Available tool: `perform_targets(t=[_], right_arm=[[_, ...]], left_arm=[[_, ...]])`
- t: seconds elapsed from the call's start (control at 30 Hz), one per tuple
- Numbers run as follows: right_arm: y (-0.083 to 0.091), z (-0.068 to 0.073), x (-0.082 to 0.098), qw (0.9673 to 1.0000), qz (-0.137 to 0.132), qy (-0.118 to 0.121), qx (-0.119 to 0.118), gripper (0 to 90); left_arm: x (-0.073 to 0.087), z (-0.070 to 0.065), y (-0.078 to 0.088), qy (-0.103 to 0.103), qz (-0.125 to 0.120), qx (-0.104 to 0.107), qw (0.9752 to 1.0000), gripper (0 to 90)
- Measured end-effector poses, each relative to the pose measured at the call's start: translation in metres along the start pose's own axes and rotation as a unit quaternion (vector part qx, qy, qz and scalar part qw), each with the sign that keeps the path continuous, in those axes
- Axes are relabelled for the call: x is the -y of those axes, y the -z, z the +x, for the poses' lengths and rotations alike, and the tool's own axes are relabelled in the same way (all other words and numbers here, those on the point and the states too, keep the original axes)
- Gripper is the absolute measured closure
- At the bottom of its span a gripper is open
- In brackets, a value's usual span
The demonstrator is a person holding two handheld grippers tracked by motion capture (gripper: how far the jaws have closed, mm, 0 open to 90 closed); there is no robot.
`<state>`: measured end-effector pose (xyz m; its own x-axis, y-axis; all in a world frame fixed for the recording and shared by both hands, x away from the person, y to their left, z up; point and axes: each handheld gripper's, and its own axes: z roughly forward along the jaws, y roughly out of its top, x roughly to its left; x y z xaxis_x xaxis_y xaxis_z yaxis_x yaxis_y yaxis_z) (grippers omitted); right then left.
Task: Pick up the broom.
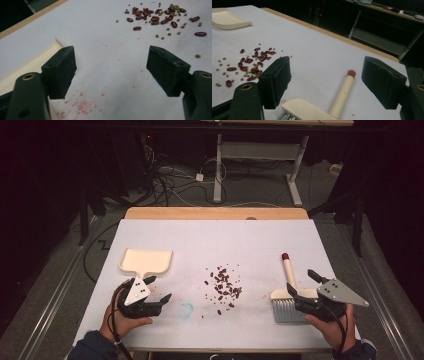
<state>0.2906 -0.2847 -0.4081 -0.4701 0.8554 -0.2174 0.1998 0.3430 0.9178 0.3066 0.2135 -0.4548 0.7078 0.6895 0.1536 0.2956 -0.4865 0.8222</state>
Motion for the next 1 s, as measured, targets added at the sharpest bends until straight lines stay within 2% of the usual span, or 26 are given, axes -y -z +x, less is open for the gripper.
perform_targets(t=[0.13, 0.27, 0.33, 0.4, 0.47, 0.53, 0.57, 0.63, 0.7, 0.73, 0.77, 0.8, 0.83, 0.9, 0.97, 1.0], right_arm=[[-0.004, 0.001, 0.003, 0.9999, 0.016, 0.001, -0.004, 24.8], [-0.006, -0.001, 0.002, 0.9995, 0.032, -0.001, -0.008, 27.0], [-0.009, -0.004, 0.0, 0.9989, 0.045, -0.001, -0.008, 27.0], [-0.015, -0.009, -0.003, 0.9975, 0.071, -0.003, -0.002, 26.8], [-0.024, -0.016, -0.009, 0.9943, 0.105, -0.007, -0.015, 26.5], [-0.035, -0.024, -0.015, 0.99, 0.14, -0.018, 0.004, 25.2], [-0.042, -0.03, -0.019, 0.986, 0.163, -0.033, 0.005, 25.2], [-0.053, -0.039, -0.023, 0.9812, 0.185, -0.053, 0.014, 25.1], [-0.069, -0.049, -0.025, 0.9726, 0.219, -0.078, 0.008, 24.6], [-0.079, -0.054, -0.025, 0.968, 0.236, -0.086, 0.013, 24.9], [-0.088, -0.059, -0.024, 0.9649, 0.245, -0.093, 0.019, 26.4], [-0.097, -0.061, -0.022, 0.96, 0.262, -0.095, 0.025, 27.5], [-0.108, -0.063, -0.019, 0.9537, 0.285, -0.092, 0.03, 28.4], [-0.127, -0.065, -0.008, 0.9421, 0.32, -0.097, 0.024, 31.3], [-0.143, -0.063, 0.004, 0.9285, 0.358, -0.098, 0.013, 34.1], [-0.148, -0.063, 0.009, 0.9253, 0.364, -0.106, 0.008, 33.6]], left_arm=[[-0.001, -0.002, -0.005, 0.01, 0.007, 0.018, 0.9998, 22.9], [-0.001, -0.008, -0.009, -0.004, 0.019, 0.026, 0.9995, 23.1], [-0.001, -0.009, -0.009, -0.004, 0.021, 0.027, 0.9994, 23.1], [0.0, -0.01, -0.009, -0.003, 0.022, 0.023, 0.9995, 23.1], [0.0, -0.009, -0.009, -0.001, 0.026, 0.016, 0.9995, 23.1], [0.0, -0.01, -0.01, 0.0, 0.028, 0.015, 0.9995, 23.1], [0.001, -0.01, -0.01, 0.0, 0.03, 0.015, 0.9994, 23.1], [0.001, -0.01, -0.01, 0.001, 0.03, 0.015, 0.9994, 23.1], [0.001, -0.009, -0.011, 0.003, 0.03, 0.015, 0.9994, 23.1], [0.001, -0.009, -0.012, 0.002, 0.031, 0.015, 0.9994, 23.1], [0.001, -0.009, -0.012, 0.001, 0.033, 0.016, 0.9993, 23.1], [0.001, -0.009, -0.013, 0.0, 0.035, 0.016, 0.9993, 23.1], [0.002, -0.009, -0.013, 0.0, 0.037, 0.016, 0.9992, 23.1], [0.003, -0.009, -0.013, -0.001, 0.039, 0.019, 0.9991, 23.1], [0.004, -0.01, -0.013, -0.003, 0.043, 0.021, 0.9989, 23.0], [0.004, -0.01, -0.013, -0.004, 0.043, 0.021, 0.9988, 23.1]])
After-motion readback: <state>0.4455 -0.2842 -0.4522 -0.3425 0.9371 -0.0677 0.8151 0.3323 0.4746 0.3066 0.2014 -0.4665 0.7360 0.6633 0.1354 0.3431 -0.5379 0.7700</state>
